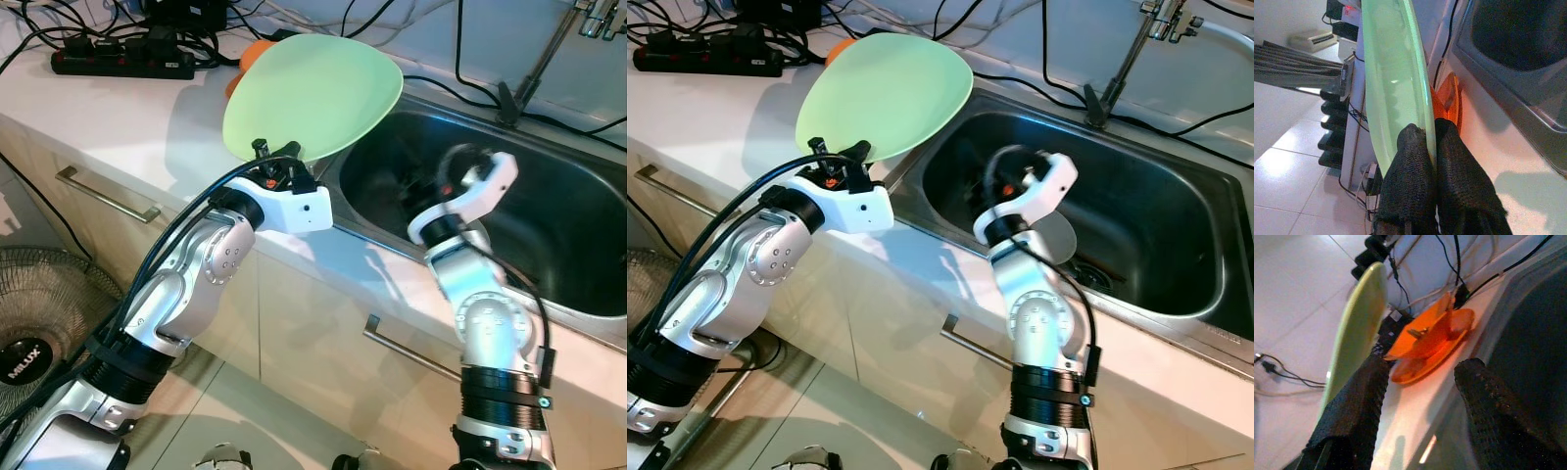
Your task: Kitchen organization
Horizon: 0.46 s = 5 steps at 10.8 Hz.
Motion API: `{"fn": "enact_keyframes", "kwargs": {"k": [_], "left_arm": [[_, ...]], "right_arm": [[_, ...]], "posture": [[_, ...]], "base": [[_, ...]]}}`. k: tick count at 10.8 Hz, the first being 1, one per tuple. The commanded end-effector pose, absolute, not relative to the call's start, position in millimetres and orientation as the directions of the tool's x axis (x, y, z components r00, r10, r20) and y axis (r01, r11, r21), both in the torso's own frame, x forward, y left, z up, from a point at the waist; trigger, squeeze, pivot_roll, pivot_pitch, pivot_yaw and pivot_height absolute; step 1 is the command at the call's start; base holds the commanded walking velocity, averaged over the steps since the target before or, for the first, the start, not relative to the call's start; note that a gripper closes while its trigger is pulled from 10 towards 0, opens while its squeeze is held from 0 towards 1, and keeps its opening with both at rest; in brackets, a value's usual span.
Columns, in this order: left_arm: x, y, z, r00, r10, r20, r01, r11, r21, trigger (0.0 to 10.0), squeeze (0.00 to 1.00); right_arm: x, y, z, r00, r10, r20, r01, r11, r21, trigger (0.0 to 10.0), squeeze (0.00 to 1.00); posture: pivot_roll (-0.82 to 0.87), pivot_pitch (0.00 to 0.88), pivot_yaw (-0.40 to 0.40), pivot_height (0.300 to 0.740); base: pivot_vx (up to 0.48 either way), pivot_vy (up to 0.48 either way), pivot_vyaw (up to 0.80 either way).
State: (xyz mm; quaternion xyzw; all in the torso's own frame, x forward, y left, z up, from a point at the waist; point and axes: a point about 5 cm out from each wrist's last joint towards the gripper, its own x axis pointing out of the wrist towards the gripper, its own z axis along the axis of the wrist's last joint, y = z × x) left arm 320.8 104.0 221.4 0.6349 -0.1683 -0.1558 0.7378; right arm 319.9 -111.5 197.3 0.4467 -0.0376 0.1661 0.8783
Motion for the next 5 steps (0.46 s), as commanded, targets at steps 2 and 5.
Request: {"fn": "enact_keyframes", "kwargs": {"k": [2,5], "left_arm": [[321,98,224,0.887,-0.461,0.035,0.023,0.119,0.993,10.0,0.00],[321,100,215,0.890,-0.455,-0.036,0.082,0.083,0.993,10.0,0.00]], "right_arm": [[318,-107,214,0.921,0.266,0.284,-0.380,0.459,0.803,10.0,0.00],[315,-99,221,0.899,0.305,0.313,-0.422,0.420,0.804,10.0,0.00]], "posture": [[0.07,0.031,-0.092,0.719],[0.07,0.043,-0.088,0.719]], "base": [[0.000,0.000,0.00],[0.000,0.000,0.00]]}}
